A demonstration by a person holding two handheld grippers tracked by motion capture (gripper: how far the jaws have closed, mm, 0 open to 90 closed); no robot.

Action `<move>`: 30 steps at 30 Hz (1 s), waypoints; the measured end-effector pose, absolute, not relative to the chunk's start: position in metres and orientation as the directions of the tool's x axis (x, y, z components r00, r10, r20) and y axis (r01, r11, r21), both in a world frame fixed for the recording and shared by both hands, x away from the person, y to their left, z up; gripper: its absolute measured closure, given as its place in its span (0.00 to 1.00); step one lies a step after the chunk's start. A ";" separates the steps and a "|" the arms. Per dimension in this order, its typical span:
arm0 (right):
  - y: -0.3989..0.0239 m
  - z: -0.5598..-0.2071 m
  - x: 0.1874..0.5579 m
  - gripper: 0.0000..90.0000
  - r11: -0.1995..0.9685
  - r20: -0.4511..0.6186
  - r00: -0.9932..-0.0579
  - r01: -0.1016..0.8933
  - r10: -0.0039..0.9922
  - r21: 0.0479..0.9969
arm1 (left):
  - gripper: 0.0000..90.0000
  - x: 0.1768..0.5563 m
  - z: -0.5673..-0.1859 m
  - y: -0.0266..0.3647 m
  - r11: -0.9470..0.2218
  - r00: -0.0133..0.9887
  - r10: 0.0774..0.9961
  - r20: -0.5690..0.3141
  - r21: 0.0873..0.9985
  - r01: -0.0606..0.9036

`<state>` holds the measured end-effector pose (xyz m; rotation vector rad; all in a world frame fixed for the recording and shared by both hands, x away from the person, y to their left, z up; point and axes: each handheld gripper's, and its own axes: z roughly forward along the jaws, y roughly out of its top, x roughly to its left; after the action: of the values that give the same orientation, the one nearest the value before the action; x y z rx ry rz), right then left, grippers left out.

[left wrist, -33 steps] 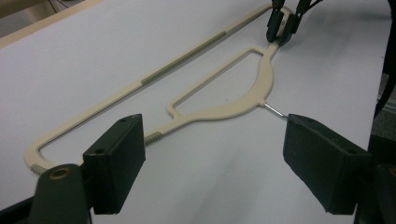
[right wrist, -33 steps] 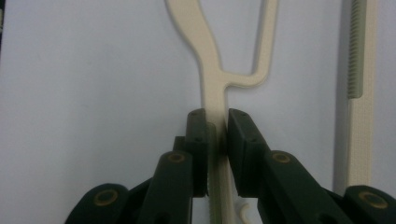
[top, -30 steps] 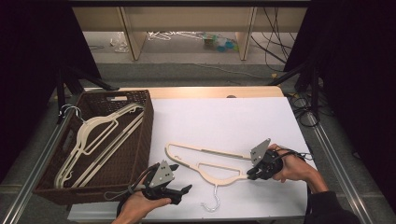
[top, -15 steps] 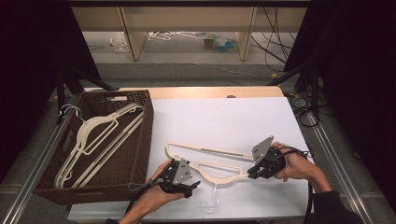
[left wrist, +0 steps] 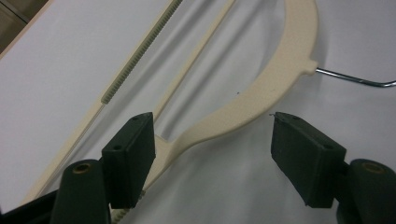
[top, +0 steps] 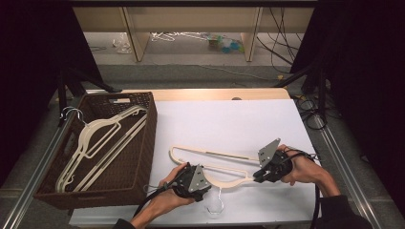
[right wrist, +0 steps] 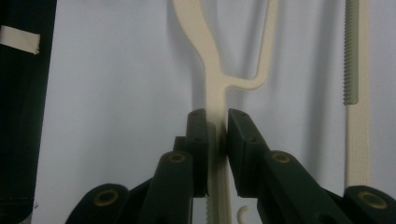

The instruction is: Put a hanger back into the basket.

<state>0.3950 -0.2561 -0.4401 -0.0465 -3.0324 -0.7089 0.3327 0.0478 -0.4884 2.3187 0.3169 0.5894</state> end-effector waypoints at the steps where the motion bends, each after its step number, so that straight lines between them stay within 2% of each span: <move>1: -0.256 -0.440 0.395 0.88 0.895 0.040 -0.999 0.038 0.023 0.444 | 0.34 0.333 -0.488 0.047 -0.730 0.862 0.376 0.339 0.681 0.050; 10: -0.256 -0.437 0.394 0.88 0.888 0.024 -1.000 0.029 0.020 0.459 | 0.34 0.333 -0.488 0.033 -0.752 0.861 0.322 0.393 0.659 -0.019; 14: -0.256 -0.434 0.393 0.88 0.881 0.033 -0.999 0.026 0.012 0.473 | 0.39 0.334 -0.487 0.030 -0.756 0.874 0.259 0.410 0.649 -0.080; 19: -0.256 -0.435 0.393 0.88 0.880 0.036 -0.999 0.018 0.002 0.474 | 0.50 0.334 -0.484 0.029 -0.735 0.884 0.183 0.431 0.657 -0.168; 24: -0.256 -0.436 0.392 0.88 0.878 0.042 -0.999 0.022 0.002 0.478 | 0.61 0.335 -0.480 0.028 -0.733 0.891 0.124 0.437 0.646 -0.215; 26: -0.256 -0.436 0.393 0.88 0.879 0.043 -0.999 0.023 0.003 0.477 | 0.70 0.336 -0.479 0.028 -0.734 0.898 0.110 0.425 0.645 -0.215; 30: -0.257 -0.438 0.392 0.88 0.876 0.059 -0.998 0.030 0.002 0.482 | 0.75 0.336 -0.474 0.029 -0.727 0.892 0.064 0.448 0.634 -0.266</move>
<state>0.3925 -0.2573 -0.4382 -0.0250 -2.9874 -0.7688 0.3360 0.0291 -0.4743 2.3171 -0.1439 0.5811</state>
